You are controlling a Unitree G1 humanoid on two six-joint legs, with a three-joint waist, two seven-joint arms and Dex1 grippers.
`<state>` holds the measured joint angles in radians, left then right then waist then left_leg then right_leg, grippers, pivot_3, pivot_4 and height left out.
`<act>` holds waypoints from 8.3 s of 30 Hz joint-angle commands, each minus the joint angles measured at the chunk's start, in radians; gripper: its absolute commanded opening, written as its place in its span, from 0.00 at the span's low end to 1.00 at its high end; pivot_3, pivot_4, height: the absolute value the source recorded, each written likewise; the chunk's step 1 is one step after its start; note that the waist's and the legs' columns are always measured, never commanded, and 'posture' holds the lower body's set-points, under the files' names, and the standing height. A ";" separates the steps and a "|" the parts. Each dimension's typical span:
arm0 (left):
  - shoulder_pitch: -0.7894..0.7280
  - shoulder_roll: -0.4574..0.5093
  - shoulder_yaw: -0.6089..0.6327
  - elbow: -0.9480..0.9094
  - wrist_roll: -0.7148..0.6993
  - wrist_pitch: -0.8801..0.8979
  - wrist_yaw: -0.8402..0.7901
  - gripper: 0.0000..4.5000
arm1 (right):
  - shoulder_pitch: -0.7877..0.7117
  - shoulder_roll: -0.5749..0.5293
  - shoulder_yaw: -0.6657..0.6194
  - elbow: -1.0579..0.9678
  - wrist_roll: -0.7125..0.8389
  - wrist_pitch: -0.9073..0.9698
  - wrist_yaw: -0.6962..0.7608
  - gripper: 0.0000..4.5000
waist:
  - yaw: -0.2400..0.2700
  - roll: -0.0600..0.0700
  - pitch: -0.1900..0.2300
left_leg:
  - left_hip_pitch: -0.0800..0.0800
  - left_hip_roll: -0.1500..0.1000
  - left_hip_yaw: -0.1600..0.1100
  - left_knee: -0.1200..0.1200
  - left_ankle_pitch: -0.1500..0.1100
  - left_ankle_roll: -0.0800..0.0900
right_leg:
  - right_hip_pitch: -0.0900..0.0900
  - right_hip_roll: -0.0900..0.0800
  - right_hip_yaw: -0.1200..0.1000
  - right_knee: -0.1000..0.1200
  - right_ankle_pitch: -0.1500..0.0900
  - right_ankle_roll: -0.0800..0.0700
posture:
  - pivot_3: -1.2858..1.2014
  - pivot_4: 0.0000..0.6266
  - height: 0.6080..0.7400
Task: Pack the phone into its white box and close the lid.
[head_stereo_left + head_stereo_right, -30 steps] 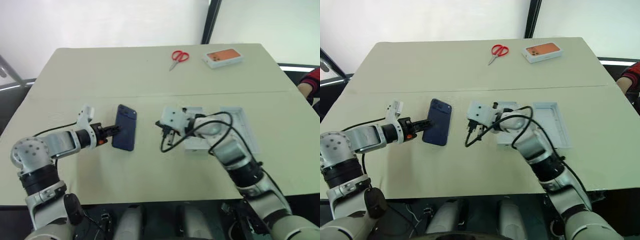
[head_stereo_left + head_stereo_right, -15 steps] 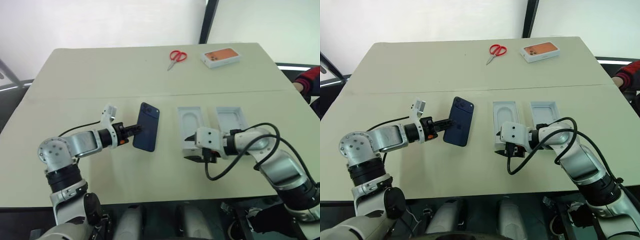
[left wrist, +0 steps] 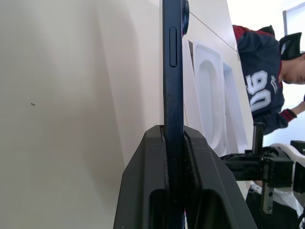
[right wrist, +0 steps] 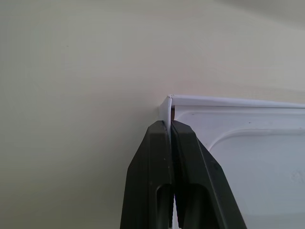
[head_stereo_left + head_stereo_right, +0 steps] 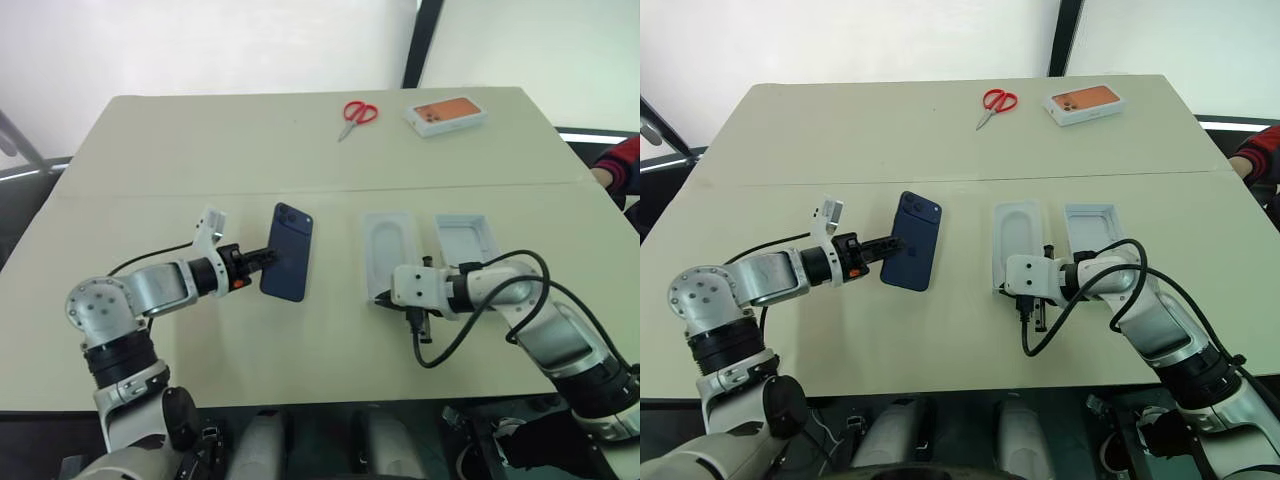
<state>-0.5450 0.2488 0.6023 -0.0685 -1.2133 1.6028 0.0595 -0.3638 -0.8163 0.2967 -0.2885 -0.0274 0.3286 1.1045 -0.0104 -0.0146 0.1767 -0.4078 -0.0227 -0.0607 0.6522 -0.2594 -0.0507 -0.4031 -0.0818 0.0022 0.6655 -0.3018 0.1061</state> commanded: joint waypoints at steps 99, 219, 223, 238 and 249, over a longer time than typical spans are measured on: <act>0.113 0.083 -0.558 -0.021 -0.718 -0.700 0.532 0.00 | -0.246 0.168 -0.109 0.178 -0.075 0.208 -0.248 0.01 | -0.001 -0.001 0.000 | 0.000 0.000 0.002 0.000 0.001 -0.002 | -0.003 0.002 0.003 0.001 0.001 -0.001 | 0.52 0.24 1.00; -0.132 0.122 -0.889 -0.065 0.920 -0.539 -0.685 0.00 | -0.041 -0.094 -0.326 -0.079 0.075 0.453 -0.095 0.88 | 0.012 0.002 0.001 | 0.000 0.000 -0.001 0.010 -0.007 0.013 | 0.008 0.001 -0.003 -0.001 -0.001 0.001 | 0.52 0.24 1.00; -0.080 0.171 -0.825 -0.091 0.918 -0.689 -0.718 0.00 | -0.124 -0.052 -0.326 -0.051 0.108 0.802 -0.190 0.97 | 0.014 0.002 0.001 | 0.000 0.000 -0.001 0.010 -0.007 0.013 | 0.007 0.000 -0.002 -0.001 0.000 0.001 | 0.52 0.24 1.00; 0.106 0.295 -0.859 -0.242 0.920 -1.094 -0.976 0.00 | -0.320 0.073 -0.308 0.192 0.282 1.286 -0.519 0.86 | 0.018 0.003 0.001 | -0.001 -0.001 0.001 0.010 -0.008 0.014 | 0.006 -0.002 -0.002 -0.002 0.000 0.000 | 0.52 0.24 1.00; 0.149 0.293 -0.832 -0.238 0.931 -1.138 -0.978 0.00 | -0.432 0.057 -0.342 0.280 0.555 1.286 -0.745 0.01 | -0.001 0.003 0.001 | -0.002 0.000 0.001 0.010 -0.008 0.015 | 0.006 -0.001 -0.002 -0.001 0.000 0.000 | 0.52 0.24 1.00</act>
<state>-0.3963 0.5412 -0.2543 -0.2789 -0.2746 0.4855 -0.9220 -0.7572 -0.7389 -0.0061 -0.0042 0.4795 1.6078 0.3903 -0.0117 -0.0113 0.1775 -0.4094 -0.0226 -0.0598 0.6621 -0.2675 -0.0356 -0.3975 -0.0824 0.0005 0.6646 -0.3022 0.1065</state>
